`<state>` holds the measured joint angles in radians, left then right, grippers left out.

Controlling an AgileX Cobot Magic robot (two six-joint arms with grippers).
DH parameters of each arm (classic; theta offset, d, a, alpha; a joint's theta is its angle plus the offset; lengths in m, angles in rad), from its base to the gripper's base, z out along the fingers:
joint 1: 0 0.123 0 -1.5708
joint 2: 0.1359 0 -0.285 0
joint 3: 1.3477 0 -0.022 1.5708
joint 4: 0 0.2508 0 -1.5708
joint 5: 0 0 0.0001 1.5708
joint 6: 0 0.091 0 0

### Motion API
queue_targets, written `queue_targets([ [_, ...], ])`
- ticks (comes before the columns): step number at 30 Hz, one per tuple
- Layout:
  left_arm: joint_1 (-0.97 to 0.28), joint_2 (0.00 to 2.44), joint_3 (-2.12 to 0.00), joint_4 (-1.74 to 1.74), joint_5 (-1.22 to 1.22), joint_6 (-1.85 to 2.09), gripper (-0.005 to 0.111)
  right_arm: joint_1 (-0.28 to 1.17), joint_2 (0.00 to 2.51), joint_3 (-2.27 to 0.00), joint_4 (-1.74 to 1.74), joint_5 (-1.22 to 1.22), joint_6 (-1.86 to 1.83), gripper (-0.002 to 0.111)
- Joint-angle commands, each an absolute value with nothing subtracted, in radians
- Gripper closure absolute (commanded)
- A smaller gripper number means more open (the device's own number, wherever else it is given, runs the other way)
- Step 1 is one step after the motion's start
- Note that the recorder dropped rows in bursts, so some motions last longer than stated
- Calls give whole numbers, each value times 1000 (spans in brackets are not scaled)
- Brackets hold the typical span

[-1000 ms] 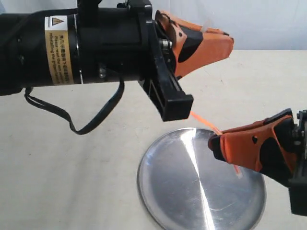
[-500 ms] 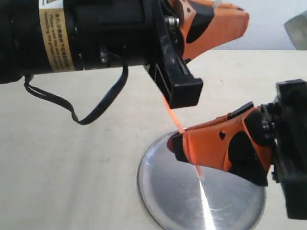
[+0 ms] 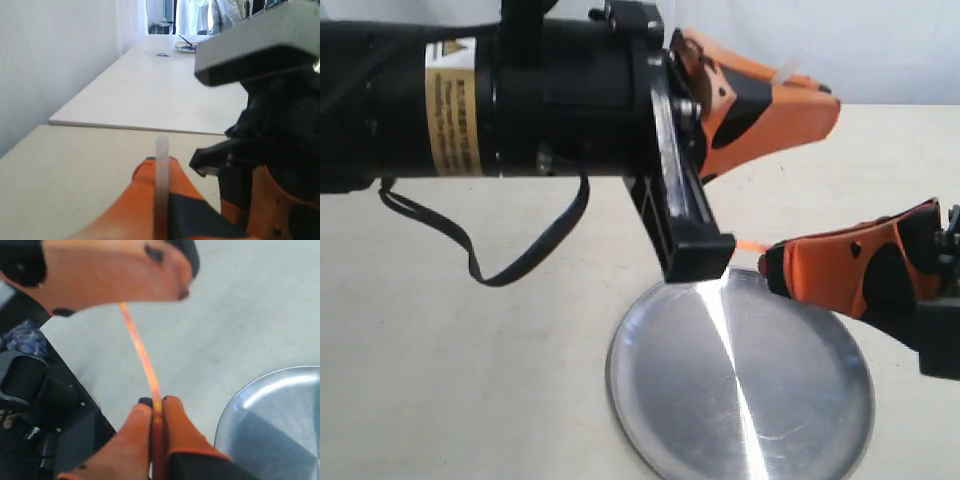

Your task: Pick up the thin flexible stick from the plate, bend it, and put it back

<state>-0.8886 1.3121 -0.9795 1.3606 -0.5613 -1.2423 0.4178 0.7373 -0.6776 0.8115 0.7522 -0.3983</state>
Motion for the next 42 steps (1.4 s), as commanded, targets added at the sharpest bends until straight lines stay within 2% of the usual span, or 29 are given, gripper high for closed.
queue_targets([
  [1,-901,1303,-1041,1327,-606,-1237,107,410,754,-683,845,773,-403,109],
  [6,-901,1303,-1050,1445,-594,-1280,107,410,767,-683,1157,855,-729,109],
  [10,-901,1303,-1031,1744,-616,-1586,107,410,674,-683,1023,724,-606,109],
  [13,-901,1301,-1018,1678,-703,-1613,107,410,656,-683,749,781,-347,109],
  [14,-901,1301,-1028,1542,-757,-1573,107,410,665,-683,657,847,-284,109],
  [17,-901,1301,-1071,1354,-798,-1416,107,410,698,-683,746,933,-342,109],
  [20,-901,1303,-1093,1403,-676,-1385,107,410,703,-683,930,943,-502,109],
  [24,-901,1303,-1070,1638,-580,-1514,107,410,703,-683,995,928,-553,109],
  [26,-901,1303,-1049,1744,-582,-1601,107,410,703,-683,995,903,-553,109],
  [34,-901,1303,-957,1744,-631,-1683,107,410,667,-683,966,831,-549,109],
  [42,-901,1303,-957,1322,-654,-1663,107,410,672,-683,649,922,-342,109],
])
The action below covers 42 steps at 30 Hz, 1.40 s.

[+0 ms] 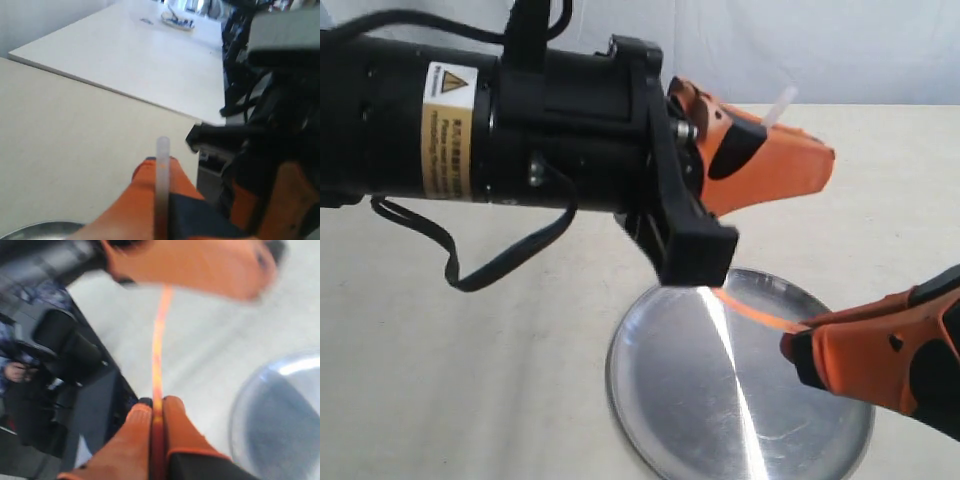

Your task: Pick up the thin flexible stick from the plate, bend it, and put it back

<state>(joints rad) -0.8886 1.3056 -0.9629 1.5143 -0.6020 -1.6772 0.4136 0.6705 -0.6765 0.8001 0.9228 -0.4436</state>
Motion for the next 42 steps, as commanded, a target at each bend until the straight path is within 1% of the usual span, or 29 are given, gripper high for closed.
queue_targets([
  [1,-901,1303,-957,1294,-655,-1663,107,410,672,-683,628,929,-335,109],
  [7,-901,1303,-957,1205,-662,-1663,107,410,672,-683,570,931,-309,109],
  [16,-901,1303,-957,1183,-705,-1661,107,410,672,-683,472,923,-246,109],
  [30,-901,1303,-957,1189,-707,-1524,106,410,672,-683,472,939,-246,109],
  [33,-899,1303,-957,1187,-736,-1446,98,410,672,-683,468,945,-246,109],
  [34,-899,1303,-957,1180,-742,-1422,94,410,672,-683,466,947,-246,109],
  [36,-899,1303,-957,1167,-755,-1387,84,410,672,-683,447,953,-230,109],
  [40,-899,1301,-957,1116,-756,-1335,54,410,672,-683,371,975,-157,109],
  [42,-899,1299,-957,1106,-744,-1320,46,410,672,-683,333,989,-133,109],
])
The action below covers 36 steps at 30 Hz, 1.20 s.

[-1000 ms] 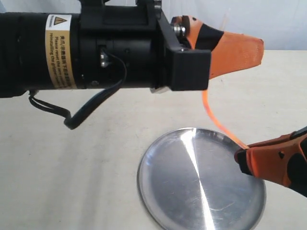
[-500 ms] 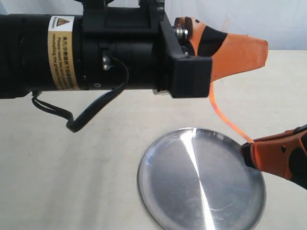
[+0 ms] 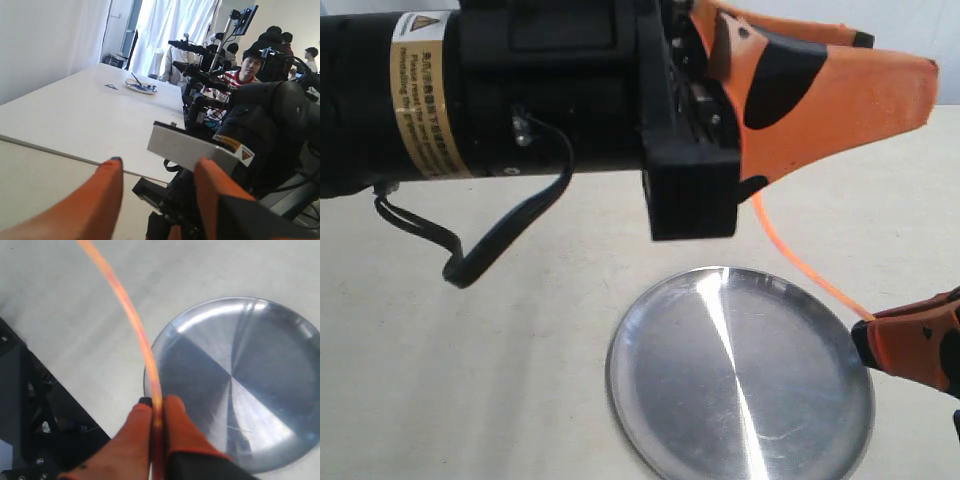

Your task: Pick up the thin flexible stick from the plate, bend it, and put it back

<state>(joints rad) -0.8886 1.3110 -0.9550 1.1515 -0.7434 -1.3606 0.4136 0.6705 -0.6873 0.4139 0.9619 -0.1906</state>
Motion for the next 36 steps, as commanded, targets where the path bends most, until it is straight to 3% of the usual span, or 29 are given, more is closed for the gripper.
queue_targets([
  [1,-899,1297,-957,1106,-731,-1317,45,410,672,-683,319,996,-122,109],
  [8,-899,1219,-983,1158,-525,-1171,48,410,676,-683,300,1049,-112,109],
  [14,-899,1070,-1026,1269,-246,-1083,72,410,765,-634,206,1023,-46,109],
  [19,-899,921,-1026,1273,-48,-1093,90,410,903,-504,213,853,-44,109],
  [26,-899,777,-995,1264,296,-1095,107,410,1047,-454,301,567,-46,109],
  [30,-899,745,-956,1204,504,-1078,107,410,1122,-454,295,511,-53,108],
  [33,-899,745,-934,1200,582,-1036,107,410,1186,-454,293,483,-53,94],
  [36,-899,745,-908,1200,592,-1026,107,410,1239,-454,293,448,-53,68],
])
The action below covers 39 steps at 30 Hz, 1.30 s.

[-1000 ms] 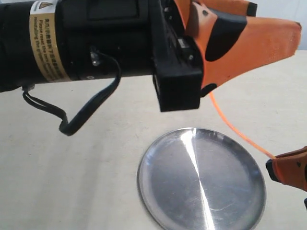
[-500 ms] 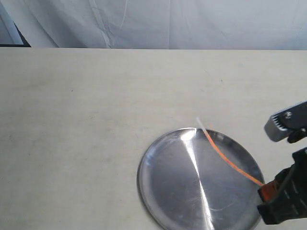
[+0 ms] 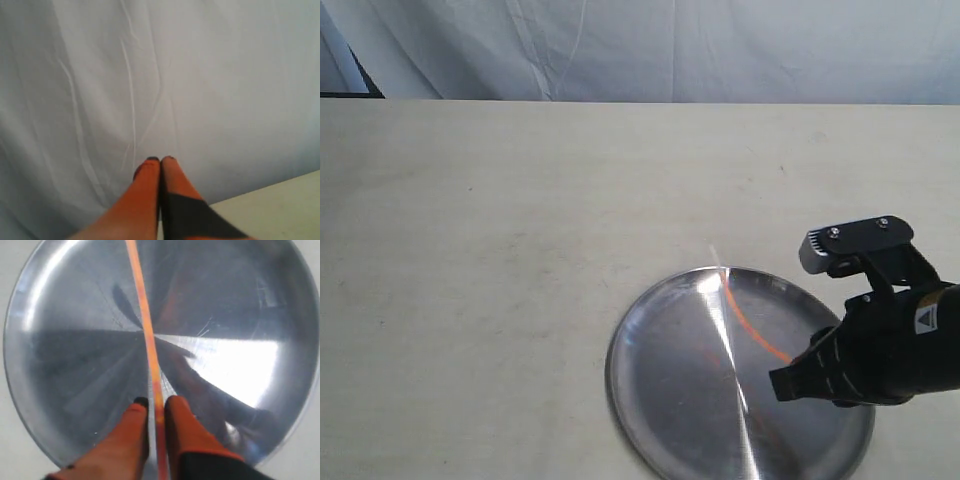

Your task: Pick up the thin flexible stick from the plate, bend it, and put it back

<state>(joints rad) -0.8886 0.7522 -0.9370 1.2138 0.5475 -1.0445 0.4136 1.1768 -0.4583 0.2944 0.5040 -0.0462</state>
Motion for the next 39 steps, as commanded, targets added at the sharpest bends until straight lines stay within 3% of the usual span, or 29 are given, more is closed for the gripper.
queue_targets([
  [1,-899,745,-902,1200,592,-1025,107,410,1250,-454,299,435,-53,59],
  [3,-899,745,-892,1194,592,-1025,107,410,1255,-454,320,432,-53,52],
  [5,-899,745,-891,1169,601,-1025,107,410,1235,-454,341,432,-53,58],
  [9,-899,745,-891,1147,611,-1025,107,410,1118,-454,348,445,-53,105],
  [10,-899,745,-891,1147,611,-1025,107,410,1075,-454,353,451,-49,108],
  [20,-899,745,-891,1147,611,-1025,107,410,723,-454,436,461,-45,107],
  [33,-899,745,-891,1148,607,-1025,107,408,523,-436,293,433,-87,107],
  [39,-899,745,-891,1148,607,-1025,107,269,312,-256,228,281,-93,107],
])
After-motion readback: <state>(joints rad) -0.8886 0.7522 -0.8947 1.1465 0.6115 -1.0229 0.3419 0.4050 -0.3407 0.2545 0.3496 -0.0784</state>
